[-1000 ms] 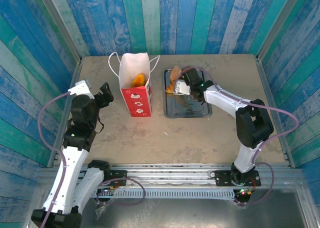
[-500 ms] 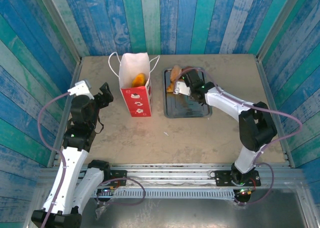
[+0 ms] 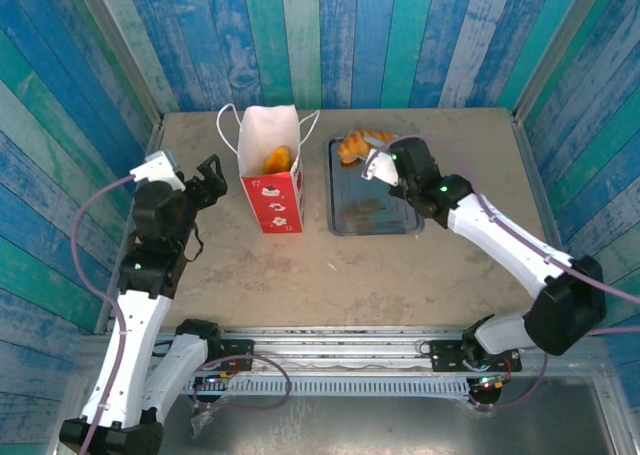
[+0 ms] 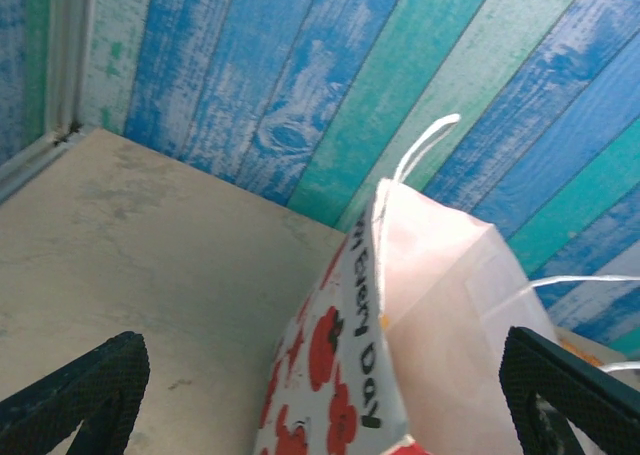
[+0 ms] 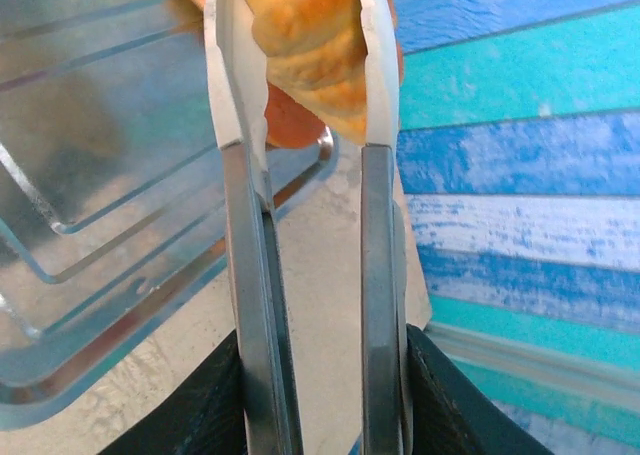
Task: Place the fake bread into the paper bag
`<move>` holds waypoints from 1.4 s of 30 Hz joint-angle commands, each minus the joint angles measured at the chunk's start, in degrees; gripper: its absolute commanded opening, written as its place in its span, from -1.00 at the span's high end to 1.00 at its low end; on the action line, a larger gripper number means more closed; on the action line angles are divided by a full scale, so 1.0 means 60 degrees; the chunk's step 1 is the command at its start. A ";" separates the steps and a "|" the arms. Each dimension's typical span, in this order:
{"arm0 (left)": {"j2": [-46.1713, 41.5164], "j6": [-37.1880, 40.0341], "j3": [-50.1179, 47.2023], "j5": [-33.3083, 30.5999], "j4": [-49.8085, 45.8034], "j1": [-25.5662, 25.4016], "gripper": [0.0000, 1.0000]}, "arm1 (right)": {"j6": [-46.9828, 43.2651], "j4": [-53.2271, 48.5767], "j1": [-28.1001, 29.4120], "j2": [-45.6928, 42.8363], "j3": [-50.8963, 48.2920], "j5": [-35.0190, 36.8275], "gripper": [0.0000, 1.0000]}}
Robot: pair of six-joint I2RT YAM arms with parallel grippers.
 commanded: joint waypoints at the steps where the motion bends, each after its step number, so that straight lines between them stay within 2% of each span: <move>1: 0.0261 -0.0560 0.0409 0.0816 -0.0248 -0.0023 -0.88 | 0.1927 -0.0926 0.0017 -0.0697 0.0849 -0.0048 0.30; 7: 0.1169 -0.1078 0.0904 0.1795 -0.0479 -0.0016 -0.88 | 0.4022 -0.1315 0.0017 -0.1926 0.1566 -0.1941 0.30; 10: 0.1663 -0.1126 0.1196 0.1913 -0.0821 0.0061 -0.89 | 0.4457 -0.1319 0.0311 -0.2262 0.1999 -0.2742 0.30; 12: 0.1943 -0.1218 0.1251 0.2488 -0.0832 0.0334 -0.88 | 0.4615 -0.1256 0.0340 -0.2327 0.2329 -0.3203 0.30; 17: 0.2419 -0.1652 0.0837 0.4844 -0.0004 0.1535 -0.93 | 0.5174 -0.1209 0.0558 -0.1849 0.3480 -0.4542 0.30; 19: 0.2616 -0.1652 0.0785 0.5364 0.0227 0.1703 -0.96 | 0.5465 -0.1156 0.0721 -0.1451 0.3936 -0.5172 0.30; 23: 0.3045 -0.1814 0.0641 0.6381 0.0795 0.1726 -0.96 | 0.5750 -0.1053 0.1198 -0.0527 0.4775 -0.5613 0.30; 30: 0.3546 -0.1661 0.0464 0.6292 0.1037 0.1731 -0.75 | 0.6014 -0.0787 0.1477 0.1152 0.5570 -0.6033 0.30; 42: 0.3962 -0.1509 0.0118 0.6127 0.1210 0.1725 -0.29 | 0.4954 -0.1574 0.1396 0.3064 0.6444 -0.5921 0.29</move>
